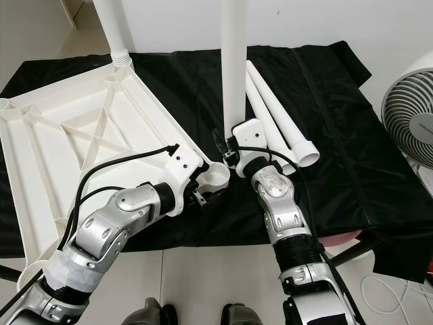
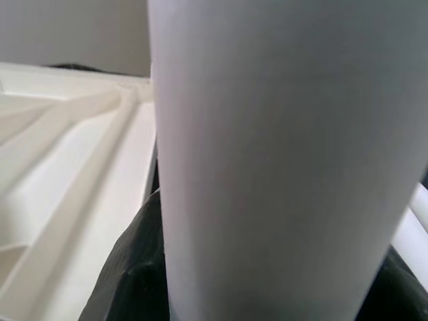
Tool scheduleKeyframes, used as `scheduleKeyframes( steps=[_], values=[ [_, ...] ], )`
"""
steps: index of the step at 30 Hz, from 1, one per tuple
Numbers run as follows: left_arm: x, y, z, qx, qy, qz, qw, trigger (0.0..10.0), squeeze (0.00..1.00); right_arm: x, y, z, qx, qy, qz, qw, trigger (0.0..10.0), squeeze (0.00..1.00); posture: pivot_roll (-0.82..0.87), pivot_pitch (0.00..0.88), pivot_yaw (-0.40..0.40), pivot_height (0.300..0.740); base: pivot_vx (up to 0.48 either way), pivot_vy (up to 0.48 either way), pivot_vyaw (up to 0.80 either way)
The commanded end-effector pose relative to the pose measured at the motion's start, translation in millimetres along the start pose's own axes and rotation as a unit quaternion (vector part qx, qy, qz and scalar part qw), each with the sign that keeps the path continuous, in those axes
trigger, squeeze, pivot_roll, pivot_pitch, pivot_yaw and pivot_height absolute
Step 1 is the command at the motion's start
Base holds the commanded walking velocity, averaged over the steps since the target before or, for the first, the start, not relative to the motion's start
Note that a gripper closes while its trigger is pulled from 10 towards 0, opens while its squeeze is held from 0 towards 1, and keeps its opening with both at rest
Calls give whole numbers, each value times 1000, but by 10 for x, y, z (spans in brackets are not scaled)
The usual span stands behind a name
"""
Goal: Building children table
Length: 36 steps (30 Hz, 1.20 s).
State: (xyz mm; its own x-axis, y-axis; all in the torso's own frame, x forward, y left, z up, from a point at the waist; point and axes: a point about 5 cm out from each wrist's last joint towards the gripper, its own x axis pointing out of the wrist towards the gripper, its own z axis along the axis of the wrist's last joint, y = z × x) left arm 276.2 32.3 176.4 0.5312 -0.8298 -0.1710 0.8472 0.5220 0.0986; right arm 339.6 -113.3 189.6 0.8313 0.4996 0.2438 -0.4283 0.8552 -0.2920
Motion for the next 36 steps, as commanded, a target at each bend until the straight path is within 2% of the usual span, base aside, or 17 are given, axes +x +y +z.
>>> scheduleKeyframes(
  steps=[1,7,9,11,12,14,17,19,27,29,36],
  values=[
    [-35,93,-88,4,21,68,997,10000,0,40,24,130,14,-38,-1,999,10000,0,-98,108,31,740,0,0,0],
    [-75,133,-162,23,52,83,995,10000,0,51,-85,247,26,-61,-27,997,10000,0,-86,118,34,740,0,0,0],
    [-112,149,-104,-1,32,83,996,10000,0,46,-109,260,25,-63,-31,997,10000,0,-86,118,34,740,0,0,0],
    [-129,158,-83,-8,27,82,996,10000,0,44,-110,259,25,-63,-30,997,10000,0,-86,118,34,740,0,0,0],
    [-151,173,-87,5,35,85,996,10000,0,38,-95,254,27,-61,-25,997,10000,0,-85,120,39,740,0,0,0],
    [-151,173,-87,5,35,85,996,10000,0,38,-95,254,27,-61,-25,997,10000,0,-85,120,39,740,0,0,0],
    [-193,194,-132,25,55,88,994,10000,0,18,-13,219,27,-53,0,998,10000,0,-85,120,39,740,0,0,0],
    [-215,190,-136,19,52,85,995,10000,0,0,40,188,29,-45,14,998,10000,0,-82,119,35,740,0,0,0],
    [-275,154,-137,-1,28,75,997,10000,0,-38,57,135,32,-32,9,999,10000,0,-83,119,34,740,0,0,0],
    [-339,142,-154,-5,19,70,997,10000,0,-80,90,92,33,-22,8,999,10000,0,-76,122,28,740,0,0,0],
    [-400,154,-167,-15,19,72,997,10000,0,-137,177,37,30,-7,20,999,10000,0,-76,122,28,740,0,0,0]
  ],
)
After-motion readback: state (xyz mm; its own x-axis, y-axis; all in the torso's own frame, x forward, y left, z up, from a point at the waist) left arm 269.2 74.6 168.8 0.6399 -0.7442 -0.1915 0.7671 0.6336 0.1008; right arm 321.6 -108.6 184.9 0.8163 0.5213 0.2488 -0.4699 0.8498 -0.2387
